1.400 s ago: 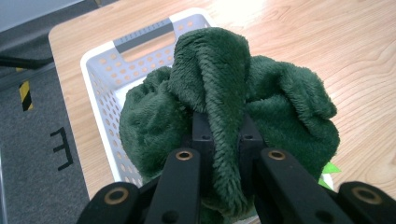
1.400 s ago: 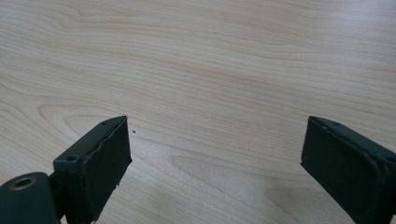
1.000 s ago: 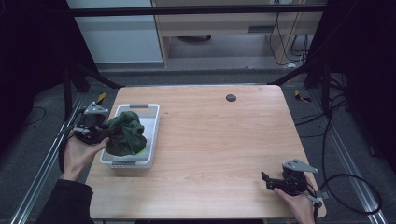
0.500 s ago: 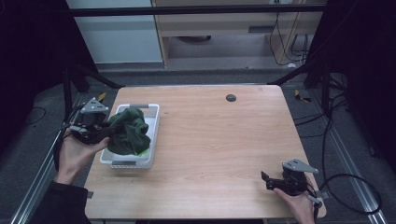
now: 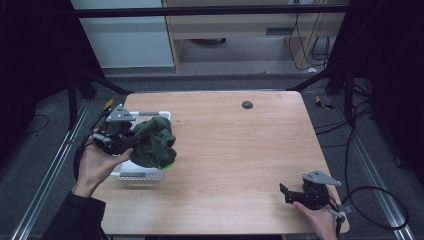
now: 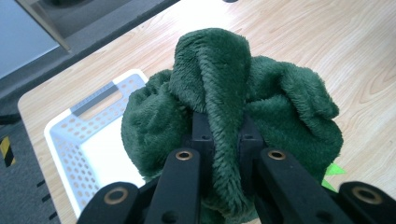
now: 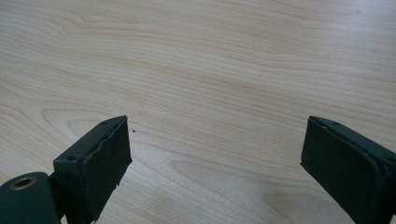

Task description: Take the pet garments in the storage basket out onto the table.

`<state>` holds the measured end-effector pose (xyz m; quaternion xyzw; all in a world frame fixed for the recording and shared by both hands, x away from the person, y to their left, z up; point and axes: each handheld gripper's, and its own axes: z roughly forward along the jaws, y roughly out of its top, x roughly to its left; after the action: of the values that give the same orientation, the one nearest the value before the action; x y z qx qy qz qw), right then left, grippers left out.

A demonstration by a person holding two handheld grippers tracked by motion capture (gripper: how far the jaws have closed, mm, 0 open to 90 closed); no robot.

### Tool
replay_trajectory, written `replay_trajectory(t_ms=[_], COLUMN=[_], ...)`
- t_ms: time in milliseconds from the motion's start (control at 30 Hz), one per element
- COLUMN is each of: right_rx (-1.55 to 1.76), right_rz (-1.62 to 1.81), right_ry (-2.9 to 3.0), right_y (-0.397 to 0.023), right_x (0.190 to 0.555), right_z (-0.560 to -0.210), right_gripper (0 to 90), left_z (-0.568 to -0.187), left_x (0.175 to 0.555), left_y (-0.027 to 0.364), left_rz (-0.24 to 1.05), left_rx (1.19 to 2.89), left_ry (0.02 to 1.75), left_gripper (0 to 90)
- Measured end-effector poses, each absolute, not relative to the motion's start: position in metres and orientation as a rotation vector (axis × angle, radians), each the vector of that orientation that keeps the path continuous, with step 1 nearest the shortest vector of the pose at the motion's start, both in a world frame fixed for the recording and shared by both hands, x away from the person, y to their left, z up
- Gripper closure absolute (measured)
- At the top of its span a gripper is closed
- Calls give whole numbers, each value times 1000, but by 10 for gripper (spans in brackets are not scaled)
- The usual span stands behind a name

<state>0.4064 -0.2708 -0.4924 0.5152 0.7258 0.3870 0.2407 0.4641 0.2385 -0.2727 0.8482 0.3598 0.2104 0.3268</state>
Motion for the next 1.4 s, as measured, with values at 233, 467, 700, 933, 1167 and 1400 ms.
replay_trajectory(t_ms=[233, 467, 700, 933, 1167, 1400], right_rx=[1405, 1409, 1392, 1387, 1383, 1383], right_rz=[1063, 1073, 1071, 1070, 1071, 1072], right_ry=[1988, 1980, 1974, 1968, 1966, 1965], right_y=[-271, -271, -271, -272, -272, -271], right_x=[407, 406, 406, 406, 406, 406], right_z=[-493, -492, -491, -491, -491, -491], right_gripper=[83, 83, 83, 83, 83, 83], left_z=[-272, -276, -281, -285, -297, -306], left_x=[466, 470, 473, 476, 480, 484], left_y=[214, 195, 172, 156, 138, 123], left_rz=[533, 510, 478, 457, 421, 387], left_rx=[2242, 2269, 2281, 2294, 2311, 2335], left_ry=[897, 860, 822, 797, 775, 751], left_gripper=[823, 822, 822, 822, 822, 822])
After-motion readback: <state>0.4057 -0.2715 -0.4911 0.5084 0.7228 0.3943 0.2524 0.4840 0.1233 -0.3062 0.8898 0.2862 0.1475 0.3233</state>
